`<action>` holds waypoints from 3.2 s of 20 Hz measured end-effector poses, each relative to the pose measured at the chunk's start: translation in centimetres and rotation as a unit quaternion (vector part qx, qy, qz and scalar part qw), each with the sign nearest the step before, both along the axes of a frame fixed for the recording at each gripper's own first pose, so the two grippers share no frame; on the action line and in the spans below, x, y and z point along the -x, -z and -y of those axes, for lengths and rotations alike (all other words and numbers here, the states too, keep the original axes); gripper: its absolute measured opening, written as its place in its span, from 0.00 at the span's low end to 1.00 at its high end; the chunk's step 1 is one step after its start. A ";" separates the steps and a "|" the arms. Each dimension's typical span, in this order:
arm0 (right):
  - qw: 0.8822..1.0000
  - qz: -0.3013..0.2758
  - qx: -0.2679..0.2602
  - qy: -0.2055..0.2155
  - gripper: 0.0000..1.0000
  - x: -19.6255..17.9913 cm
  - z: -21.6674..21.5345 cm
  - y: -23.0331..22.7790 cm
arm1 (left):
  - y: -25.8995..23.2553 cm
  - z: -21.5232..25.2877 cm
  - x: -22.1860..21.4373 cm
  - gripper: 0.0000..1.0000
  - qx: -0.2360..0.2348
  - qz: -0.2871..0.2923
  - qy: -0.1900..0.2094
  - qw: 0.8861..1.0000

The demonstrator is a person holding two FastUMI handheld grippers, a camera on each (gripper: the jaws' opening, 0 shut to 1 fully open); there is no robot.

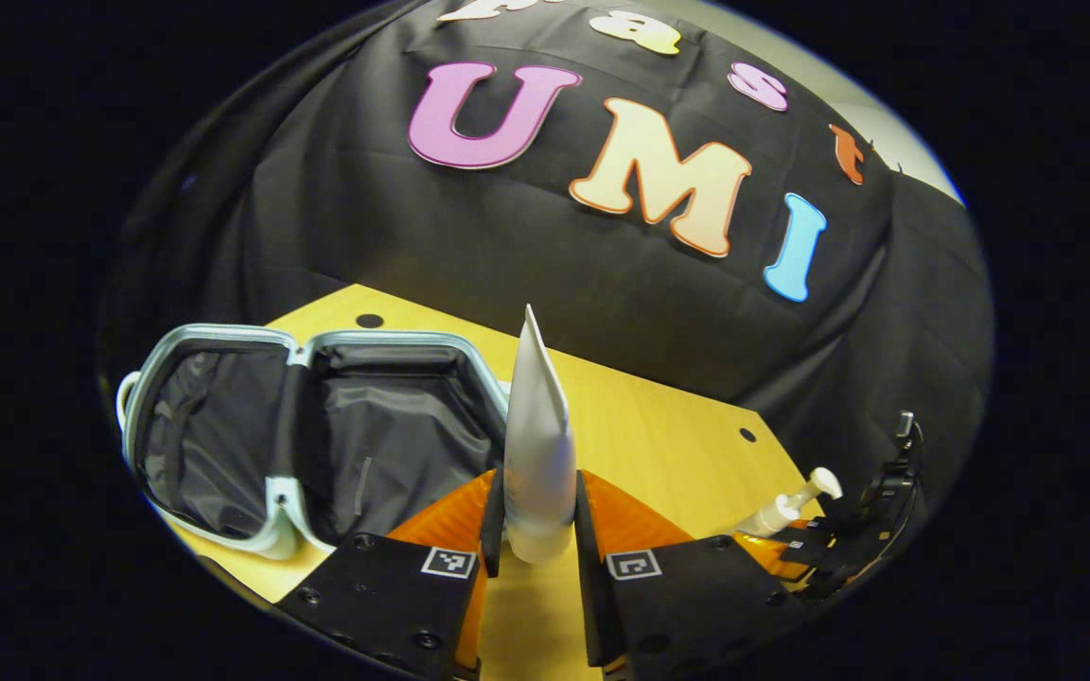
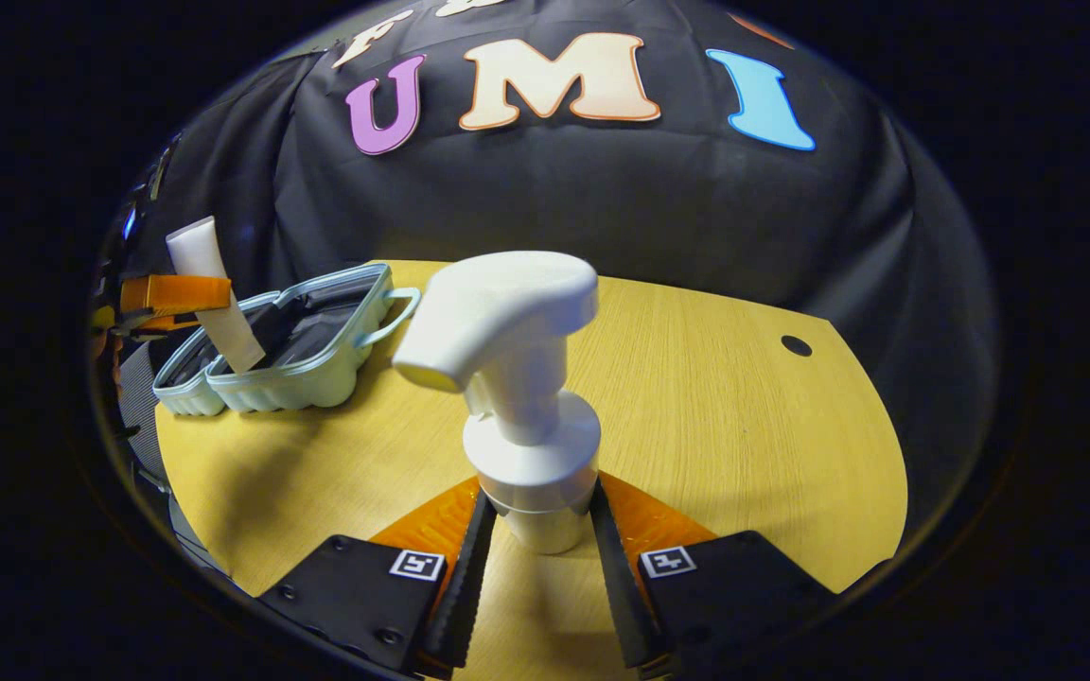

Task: First open the suitcase, pack the skin care products into it, and then close the suitcase.

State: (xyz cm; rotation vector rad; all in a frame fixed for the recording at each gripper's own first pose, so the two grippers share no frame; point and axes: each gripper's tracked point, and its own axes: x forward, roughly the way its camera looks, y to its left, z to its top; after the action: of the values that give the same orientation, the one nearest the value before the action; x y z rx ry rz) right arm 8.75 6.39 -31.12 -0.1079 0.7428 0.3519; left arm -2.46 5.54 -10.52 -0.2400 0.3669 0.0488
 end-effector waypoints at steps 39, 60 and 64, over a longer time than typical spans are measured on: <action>0.988 0.031 -0.051 -0.144 0.99 -4.9 -31.2 -6.6 | 2.2 -13.5 -1.0 0.95 0.026 -0.067 -0.069 0.995; 0.964 0.161 -0.196 -0.084 0.98 1.1 -23.8 -23.3 | 2.6 -39.9 17.4 0.95 0.126 0.029 -0.364 0.922; 0.971 0.158 -0.164 -0.071 0.98 1.8 -21.9 -22.7 | 5.5 -41.3 16.3 0.94 0.181 0.016 -0.360 0.915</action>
State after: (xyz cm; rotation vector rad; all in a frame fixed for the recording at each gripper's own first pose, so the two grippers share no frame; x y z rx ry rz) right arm 6.95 28.28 -8.47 0.0959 0.3552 0.5754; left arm -18.80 46.88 -15.97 -0.7356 0.2350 0.7086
